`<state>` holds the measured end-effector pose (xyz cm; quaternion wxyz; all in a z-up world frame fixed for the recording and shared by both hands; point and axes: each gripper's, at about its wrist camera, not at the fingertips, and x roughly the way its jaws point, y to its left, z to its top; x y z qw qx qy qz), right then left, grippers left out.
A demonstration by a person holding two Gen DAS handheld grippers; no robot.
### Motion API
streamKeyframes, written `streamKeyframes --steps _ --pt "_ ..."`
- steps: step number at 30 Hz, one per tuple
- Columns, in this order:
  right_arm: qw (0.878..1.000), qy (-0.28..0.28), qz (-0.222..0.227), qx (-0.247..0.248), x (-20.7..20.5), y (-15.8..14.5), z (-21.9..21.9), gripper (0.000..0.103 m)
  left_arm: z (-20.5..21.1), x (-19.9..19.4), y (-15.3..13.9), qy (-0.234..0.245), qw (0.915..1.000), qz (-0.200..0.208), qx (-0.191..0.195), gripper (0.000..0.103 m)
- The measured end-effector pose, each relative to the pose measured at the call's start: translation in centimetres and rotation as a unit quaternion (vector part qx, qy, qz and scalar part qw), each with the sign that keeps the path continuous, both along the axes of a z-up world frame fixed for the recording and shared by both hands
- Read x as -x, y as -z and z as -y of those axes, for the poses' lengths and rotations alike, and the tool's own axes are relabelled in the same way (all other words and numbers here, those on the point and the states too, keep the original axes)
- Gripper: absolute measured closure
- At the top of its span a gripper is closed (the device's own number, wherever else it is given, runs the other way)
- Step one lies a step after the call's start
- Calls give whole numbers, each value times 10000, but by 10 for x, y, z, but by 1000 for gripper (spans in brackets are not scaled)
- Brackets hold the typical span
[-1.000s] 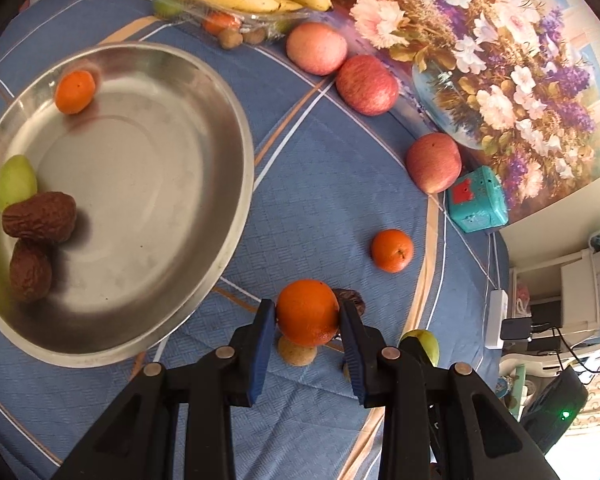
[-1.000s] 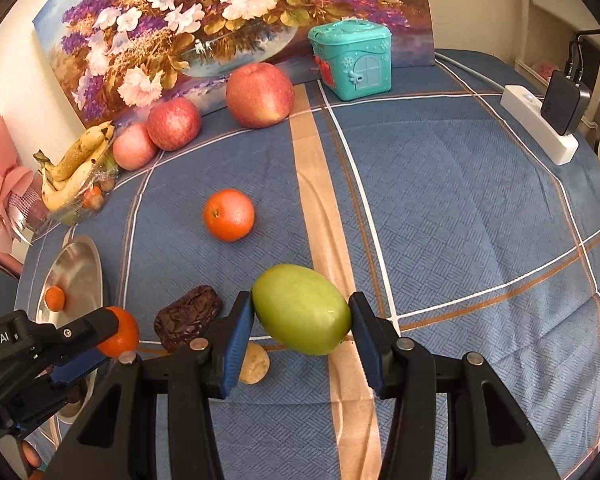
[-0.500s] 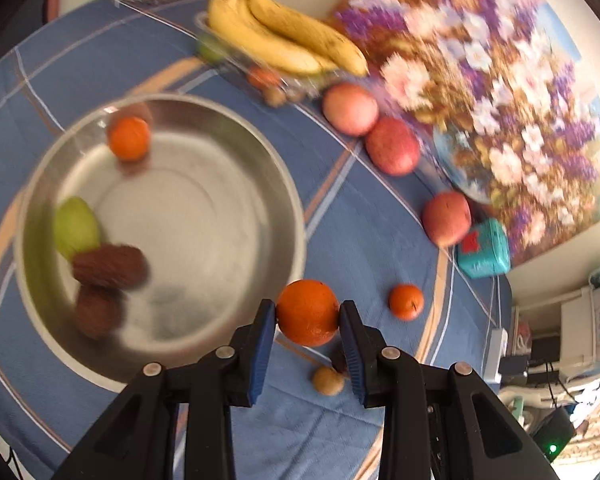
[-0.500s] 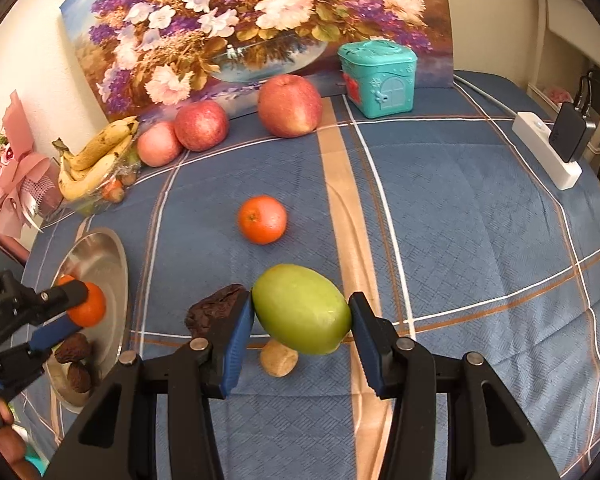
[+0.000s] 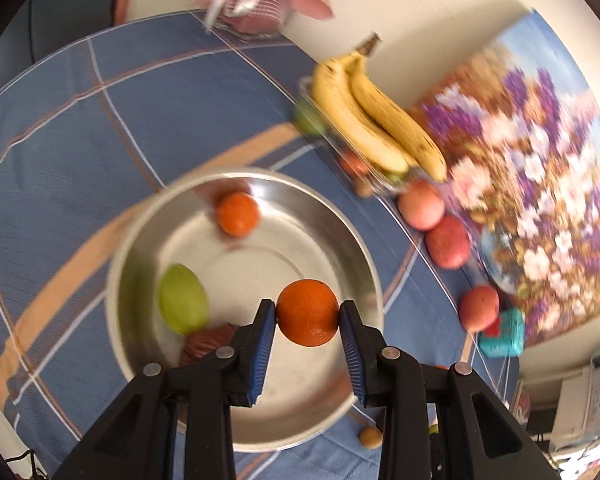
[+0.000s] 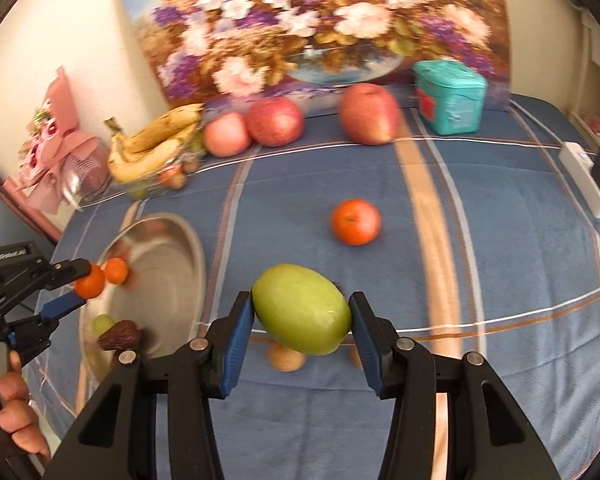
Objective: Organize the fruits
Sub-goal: 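Carry the orange in the left tool and the pear in the right tool over the bowl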
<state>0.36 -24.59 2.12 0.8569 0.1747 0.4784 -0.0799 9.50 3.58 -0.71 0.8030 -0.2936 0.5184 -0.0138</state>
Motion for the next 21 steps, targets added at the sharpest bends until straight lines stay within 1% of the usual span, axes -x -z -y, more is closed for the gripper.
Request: streamKeyframes --steps 8,14,21 --pt "9984 -478 144 -252 -20 -5 -44 53 -25 -6 -4 -301 9995 58 -64 68" --pt "9966 -773 172 -223 -32 -4 -73 53 -36 -8 -4 -423 9991 64 -30 68" --pt "9952 -957 97 -169 -41 2 -89 53 -35 -10 -2 -406 9992 -7 -19 68"
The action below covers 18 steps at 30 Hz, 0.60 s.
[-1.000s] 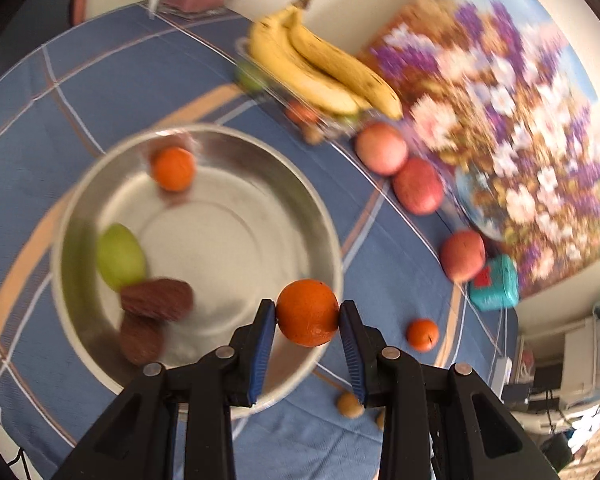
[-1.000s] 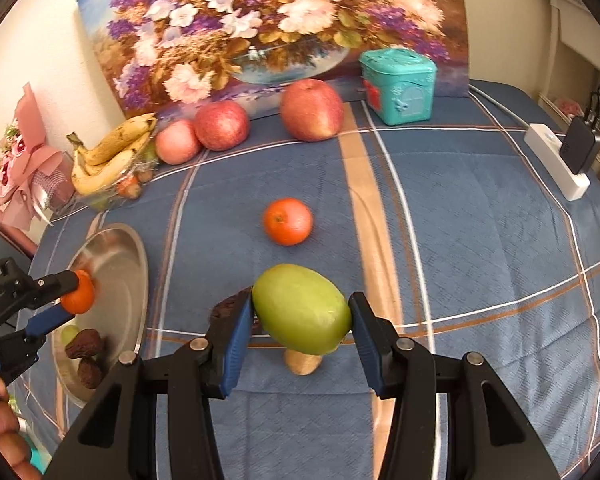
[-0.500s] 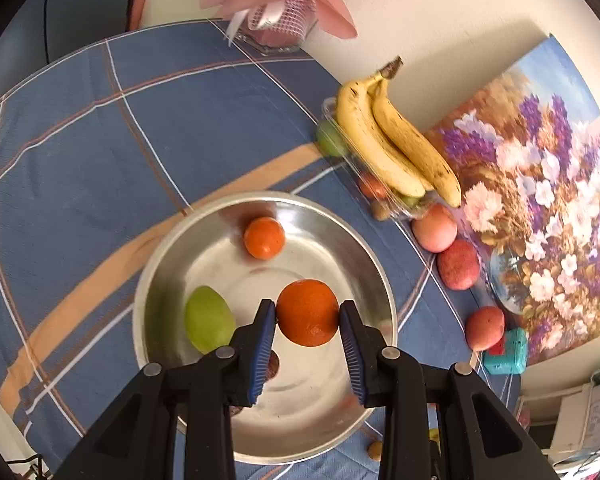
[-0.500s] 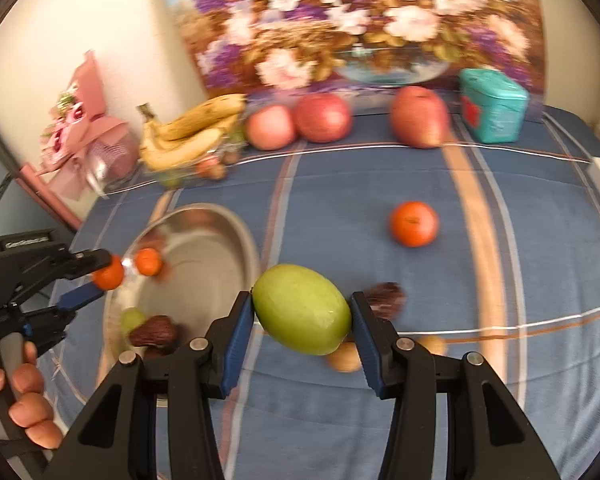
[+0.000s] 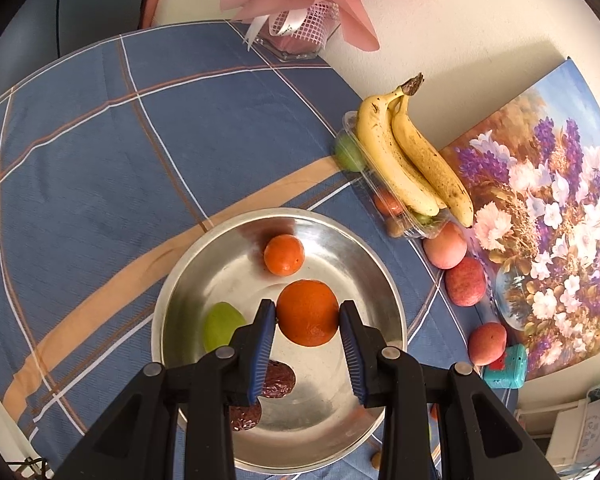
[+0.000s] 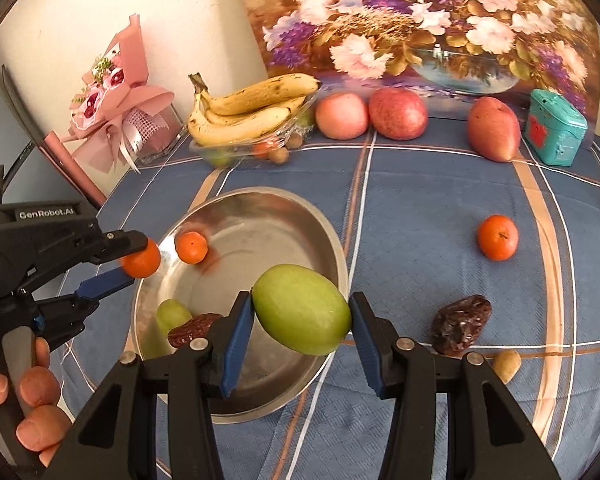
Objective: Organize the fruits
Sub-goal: 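Carry the orange in the left tool and the pear in the right tool over the bowl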
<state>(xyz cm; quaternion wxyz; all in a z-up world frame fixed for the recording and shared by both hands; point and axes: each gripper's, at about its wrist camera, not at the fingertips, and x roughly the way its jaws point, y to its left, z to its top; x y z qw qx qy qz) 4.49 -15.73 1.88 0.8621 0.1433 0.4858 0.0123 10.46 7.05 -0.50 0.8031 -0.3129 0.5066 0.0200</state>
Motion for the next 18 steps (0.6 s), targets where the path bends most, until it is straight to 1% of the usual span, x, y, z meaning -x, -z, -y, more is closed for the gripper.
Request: streamKeyframes --steps 10,18 --pt "9999 -106 -49 -28 -10 7 -12 53 4 -3 2 59 10000 -33 -59 68" --pt "9994 -338 -103 18 -19 14 -26 53 11 -4 3 151 9998 -80 -132 68"
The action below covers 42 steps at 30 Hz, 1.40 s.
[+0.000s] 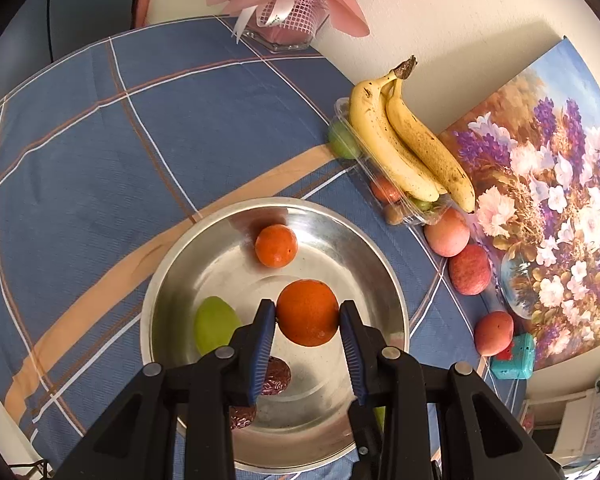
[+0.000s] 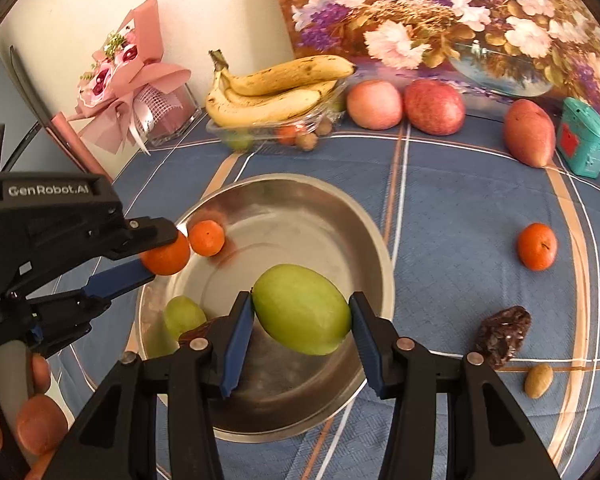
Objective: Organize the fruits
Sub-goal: 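Carry the orange in the left tool and the pear in the right tool over the bowl, then open the left tool to drop the orange while the right tool drops the pear into the bowl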
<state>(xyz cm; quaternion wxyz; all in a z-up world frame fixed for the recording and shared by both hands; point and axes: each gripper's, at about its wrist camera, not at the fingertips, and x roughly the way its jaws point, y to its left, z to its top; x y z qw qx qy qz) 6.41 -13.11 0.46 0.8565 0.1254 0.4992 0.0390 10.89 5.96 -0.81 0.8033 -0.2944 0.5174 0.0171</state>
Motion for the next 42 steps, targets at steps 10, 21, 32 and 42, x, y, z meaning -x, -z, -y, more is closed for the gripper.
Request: streamKeyframes --steps 10,21,32,42 --pt "10000 -53 -41 37 -1 3 -2 52 0 -1 4 -37 9999 -131 -75 66" --pt "9997 49 138 -173 2 -5 9 52 3 0 -1 37 9998 -83 -158 66" --pt "9996 284 47 10 3 0 25 52 3 1 2 44 9995 -151 -287 49" --pt "9981 573 42 206 5 1 41 32 6 1 2 26 9963 -227 -828 18"
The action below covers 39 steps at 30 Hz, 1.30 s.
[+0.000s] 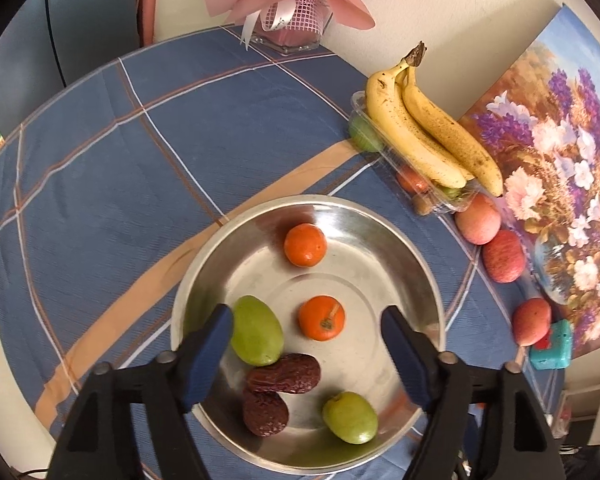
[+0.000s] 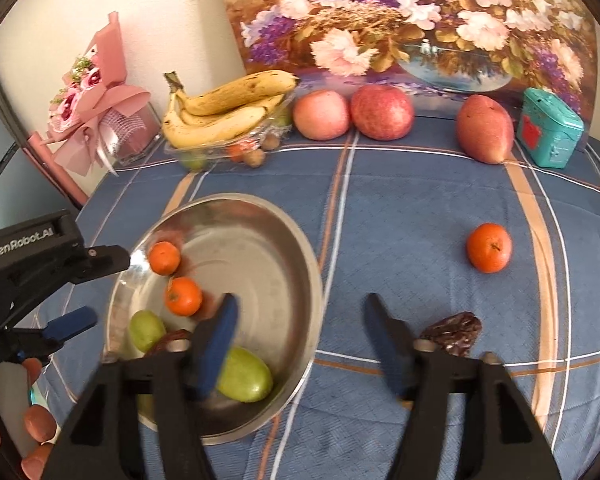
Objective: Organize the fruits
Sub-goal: 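Open the left tool to drop the orange while the right tool drops the pear into the bowl, then withdraw both tools from the bowl toward the remaining fruit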
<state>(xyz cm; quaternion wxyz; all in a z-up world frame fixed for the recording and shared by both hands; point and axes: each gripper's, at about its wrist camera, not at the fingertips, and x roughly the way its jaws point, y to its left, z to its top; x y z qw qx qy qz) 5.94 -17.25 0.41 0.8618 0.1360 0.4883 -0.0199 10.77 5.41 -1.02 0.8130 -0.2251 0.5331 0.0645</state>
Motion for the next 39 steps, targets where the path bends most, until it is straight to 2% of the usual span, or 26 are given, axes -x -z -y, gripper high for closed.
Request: streamKeyframes --steps 3,6,9,11,15,17,21,25,30,33,39 --pt "10000 90 -31 28 0 2 4 32 2 1 1 -8 9997 -8 -232 7" --pt "9998 180 -38 52 1 2 10 26 4 3 -1 -55 9987 67 -503 0" --pt "9996 279 -59 57 2 3 14 23 7 5 -1 -63 9965 109 -830 0" --pt "9993 349 -69 128 2 3 16 16 8 5 1 -44 9942 90 -1075 0" --pt "9990 421 -43 160 4 2 19 15 14 4 2 56 9903 101 -1383 0" --pt "9988 424 18 223 5 0 20 6 18 3 1 125 9877 123 -1556 0" --pt "9981 430 99 430 8 -5 21 6 27 1 -3 275 9804 186 -1942 0" --pt "9977 547 114 375 12 -9 29 6 34 4 -6 401 9730 393 -2238 0" --pt "9966 756 95 306 20 -13 46 6 43 5 -9 623 9663 626 -2419 0" --pt "9955 882 -129 325 25 -12 58 6 50 6 -10 796 9625 680 -2502 0" --pt "9937 878 -527 450 33 -7 77 6 73 8 -12 1320 9582 819 -2402 0"
